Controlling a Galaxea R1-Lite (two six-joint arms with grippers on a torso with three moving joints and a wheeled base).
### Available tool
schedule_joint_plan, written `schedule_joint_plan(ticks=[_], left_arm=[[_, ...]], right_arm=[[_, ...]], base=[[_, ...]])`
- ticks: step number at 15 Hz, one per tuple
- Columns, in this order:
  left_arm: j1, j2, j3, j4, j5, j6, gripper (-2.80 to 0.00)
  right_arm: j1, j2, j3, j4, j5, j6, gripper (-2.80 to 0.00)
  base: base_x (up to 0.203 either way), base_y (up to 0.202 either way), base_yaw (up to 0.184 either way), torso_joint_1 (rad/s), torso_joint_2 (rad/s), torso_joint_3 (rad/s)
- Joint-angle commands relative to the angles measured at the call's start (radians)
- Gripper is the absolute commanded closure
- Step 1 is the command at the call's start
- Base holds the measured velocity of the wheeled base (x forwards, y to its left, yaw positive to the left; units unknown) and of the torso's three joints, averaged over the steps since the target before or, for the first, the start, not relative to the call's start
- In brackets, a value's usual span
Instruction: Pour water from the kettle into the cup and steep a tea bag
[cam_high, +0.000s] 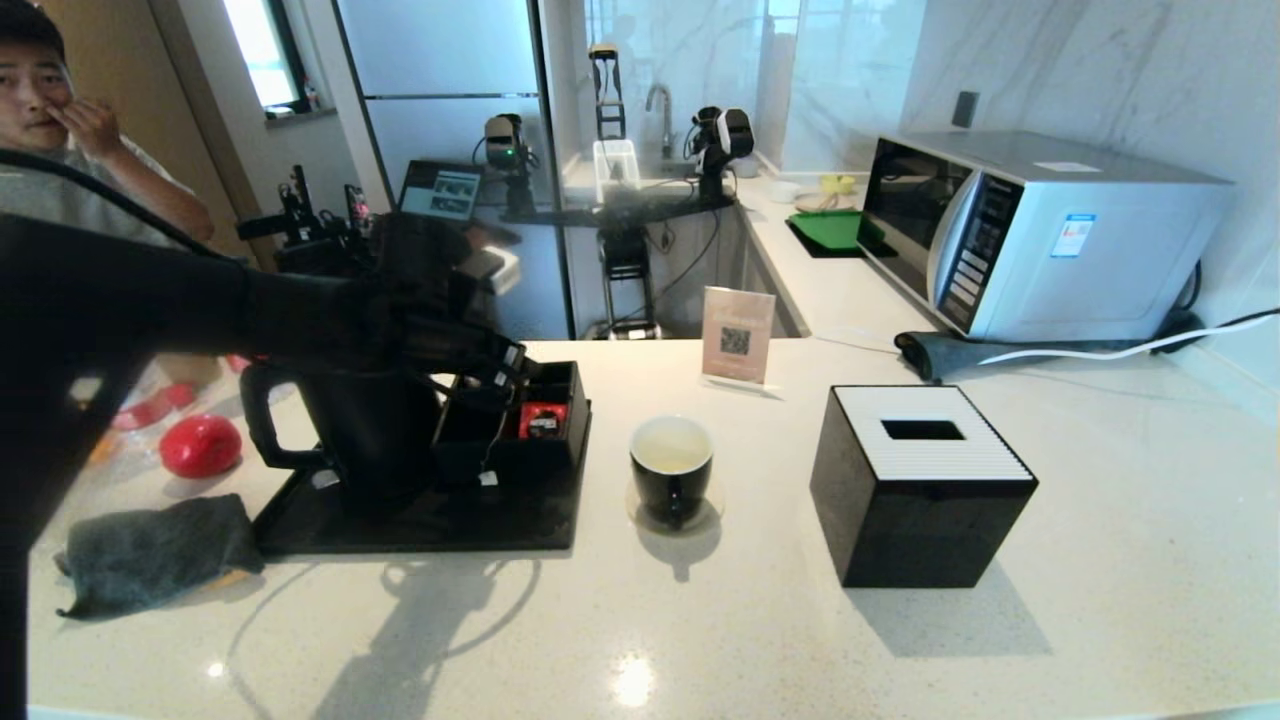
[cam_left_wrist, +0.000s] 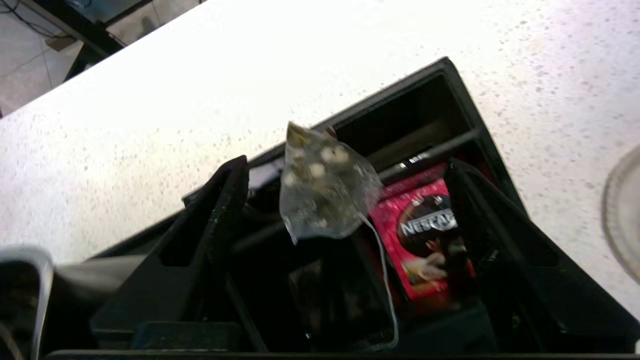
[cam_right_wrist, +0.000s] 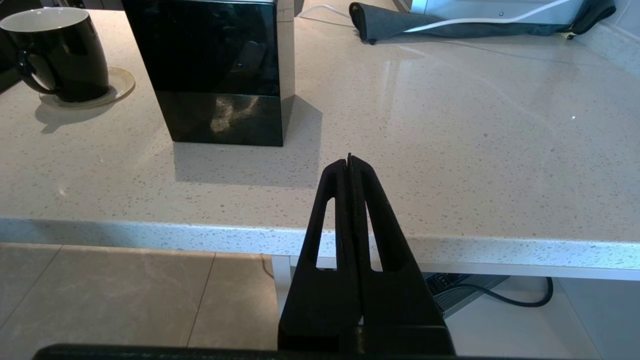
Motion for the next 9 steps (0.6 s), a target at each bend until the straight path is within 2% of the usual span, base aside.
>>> schedule_joint_plan(ticks=[1, 6, 9], left_arm=[[0.017, 0.059, -0.049, 0.001, -0.015, 0.02, -2.8], [0.039, 0.086, -0.069, -0.001, -0.022, 0.023, -2.8], [0.06, 0.096, -0.071, -0.005, -0.055, 0.023, -2.8]], right_arm=[[0.0, 0.001, 0.0, 0.0, 0.0, -0.001, 0.0], [0.0, 0.001, 0.0, 0.0, 0.0, -0.001, 0.0], [0.0, 0.001, 0.0, 0.0, 0.0, -0.001, 0.0]], base=[[0.0, 0.0, 0.0, 0.0, 0.0, 0.0], [0.0, 0.0, 0.0, 0.0, 0.0, 0.0], [0.0, 0.0, 0.0, 0.0, 0.0, 0.0]])
